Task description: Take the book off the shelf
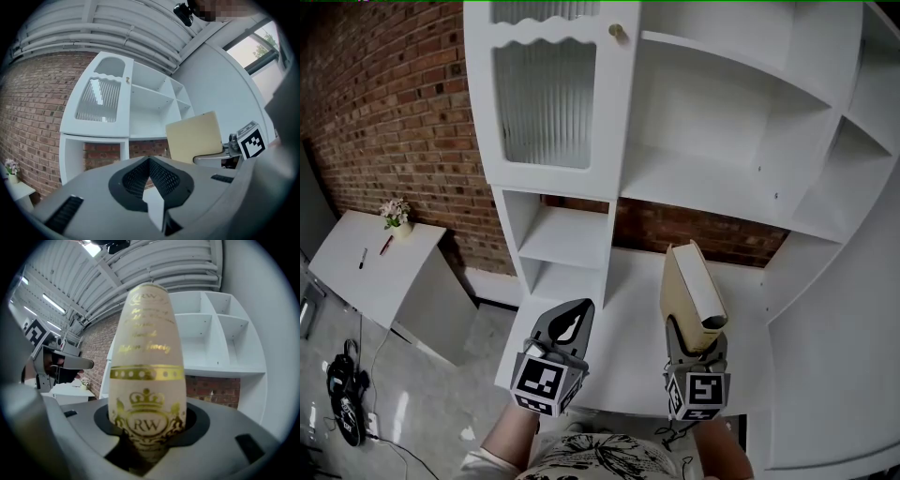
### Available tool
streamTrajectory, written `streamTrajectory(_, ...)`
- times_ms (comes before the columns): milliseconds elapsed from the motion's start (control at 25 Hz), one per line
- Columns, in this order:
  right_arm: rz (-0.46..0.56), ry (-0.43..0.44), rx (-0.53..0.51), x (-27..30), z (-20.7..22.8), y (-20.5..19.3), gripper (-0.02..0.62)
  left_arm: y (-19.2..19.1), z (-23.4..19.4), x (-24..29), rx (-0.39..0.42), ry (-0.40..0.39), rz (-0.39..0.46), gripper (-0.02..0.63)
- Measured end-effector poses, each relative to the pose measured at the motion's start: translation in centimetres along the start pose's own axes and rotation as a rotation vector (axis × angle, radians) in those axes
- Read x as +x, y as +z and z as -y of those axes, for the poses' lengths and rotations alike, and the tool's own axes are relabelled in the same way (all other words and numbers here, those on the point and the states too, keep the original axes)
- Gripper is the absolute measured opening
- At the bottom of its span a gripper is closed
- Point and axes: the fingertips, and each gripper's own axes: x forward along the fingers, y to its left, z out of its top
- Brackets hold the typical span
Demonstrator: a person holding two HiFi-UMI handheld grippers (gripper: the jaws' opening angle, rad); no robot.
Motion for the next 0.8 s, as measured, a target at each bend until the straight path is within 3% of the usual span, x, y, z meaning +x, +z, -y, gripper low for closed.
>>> streamTrajectory(240, -0.012, 0.051, 0.015, 0.3, -1.5, -0.5, 0.23, -0.2, 0.5, 0.5, 0.016, -0.021, 0.001, 0.009)
streamTrajectory(440, 0.011, 0.037, -0.031, 0.6, -1.5, 0.5, 0.23, -0.4, 0.2, 0.6, 0.006, -0.027, -0.002, 0.009)
streamTrajectory(800, -0.005, 0.022, 0.004, 1.7, -1.0, 0.5, 0.229, -0.5, -0.5, 1.2, 0.008, -0.03, 0.002, 0.009)
